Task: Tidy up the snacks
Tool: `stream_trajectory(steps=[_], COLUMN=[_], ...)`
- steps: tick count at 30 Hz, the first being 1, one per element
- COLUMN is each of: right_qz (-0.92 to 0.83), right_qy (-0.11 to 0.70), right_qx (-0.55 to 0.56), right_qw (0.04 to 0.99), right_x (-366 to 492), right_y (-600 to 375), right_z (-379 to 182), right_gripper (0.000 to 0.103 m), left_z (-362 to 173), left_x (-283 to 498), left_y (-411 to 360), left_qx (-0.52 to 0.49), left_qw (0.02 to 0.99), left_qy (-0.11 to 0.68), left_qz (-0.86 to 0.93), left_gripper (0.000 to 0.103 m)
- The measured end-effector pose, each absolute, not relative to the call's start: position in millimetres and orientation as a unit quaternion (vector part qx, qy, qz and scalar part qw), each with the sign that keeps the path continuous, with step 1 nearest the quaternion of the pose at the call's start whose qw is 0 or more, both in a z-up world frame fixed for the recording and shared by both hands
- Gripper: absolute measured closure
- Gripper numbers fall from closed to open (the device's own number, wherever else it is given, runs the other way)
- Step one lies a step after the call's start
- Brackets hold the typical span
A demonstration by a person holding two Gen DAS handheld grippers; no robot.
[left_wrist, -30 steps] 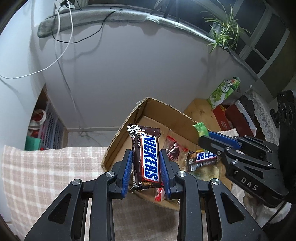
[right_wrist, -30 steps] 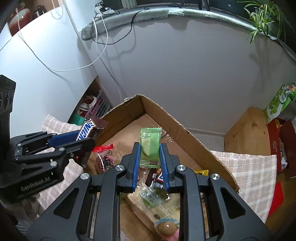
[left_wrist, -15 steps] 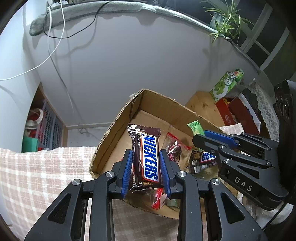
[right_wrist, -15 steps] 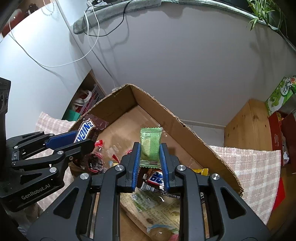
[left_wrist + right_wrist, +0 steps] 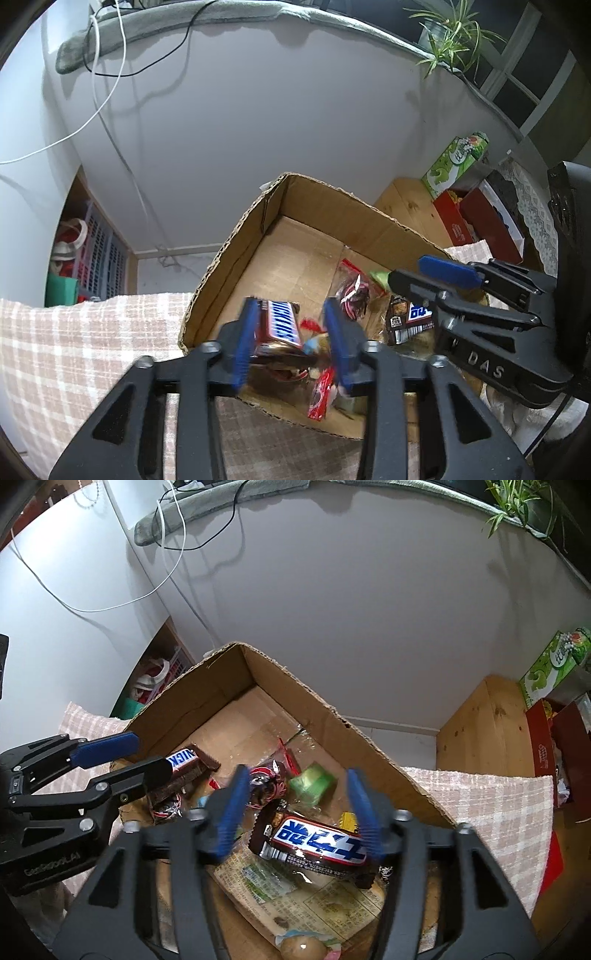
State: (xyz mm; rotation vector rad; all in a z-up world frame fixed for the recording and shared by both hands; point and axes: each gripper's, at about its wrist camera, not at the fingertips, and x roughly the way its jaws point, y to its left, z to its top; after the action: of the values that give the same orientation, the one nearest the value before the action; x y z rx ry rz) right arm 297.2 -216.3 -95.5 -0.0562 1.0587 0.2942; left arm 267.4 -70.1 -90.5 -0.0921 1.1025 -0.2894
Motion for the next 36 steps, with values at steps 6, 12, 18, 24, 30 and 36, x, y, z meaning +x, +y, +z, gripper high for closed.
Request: stream_trajectory(steps=[6,12,18,24,30,36], right_qz=[0.125,0.118,0.113,0.112,0.111,0.109], right_qy=[0.499,0.5,0.497,0.491,0.485,0.471], right_qx=[-0.029,-0.024,-0.018,-0.017,-0.018,-0.01], right_qw=[0.857,0.858,0.86,0.864,0.867,0.875], right_x=[294,291,286,280,273,261], right_y=[-222,-227,-230,-231,-231,-236], right_z=[-93,-92,-88,-83,-78,-66], right_gripper=[0.022,0.021,0.021,0.021,0.021,0.021], left_z=[-90,-89,-86,-82,-79,-71], left_x=[266,261,258,254,250,243], left_y=[-71,-73,-72,-72,-72,-72], left_qx=[-0.034,-0.026,-0.027,-0.026,-0.026,-0.026], left_qw=[0.843,0.846,0.847,0.85,0.853,0.858], left_qy=[0.519,0.516,0.514,0.509,0.505,0.497], left_qz=[-0.136,-0.133,-0.132,-0.131,-0.13,-0.128], left_gripper=[0.049,0.045,0.045,0.045,0.045,0.044])
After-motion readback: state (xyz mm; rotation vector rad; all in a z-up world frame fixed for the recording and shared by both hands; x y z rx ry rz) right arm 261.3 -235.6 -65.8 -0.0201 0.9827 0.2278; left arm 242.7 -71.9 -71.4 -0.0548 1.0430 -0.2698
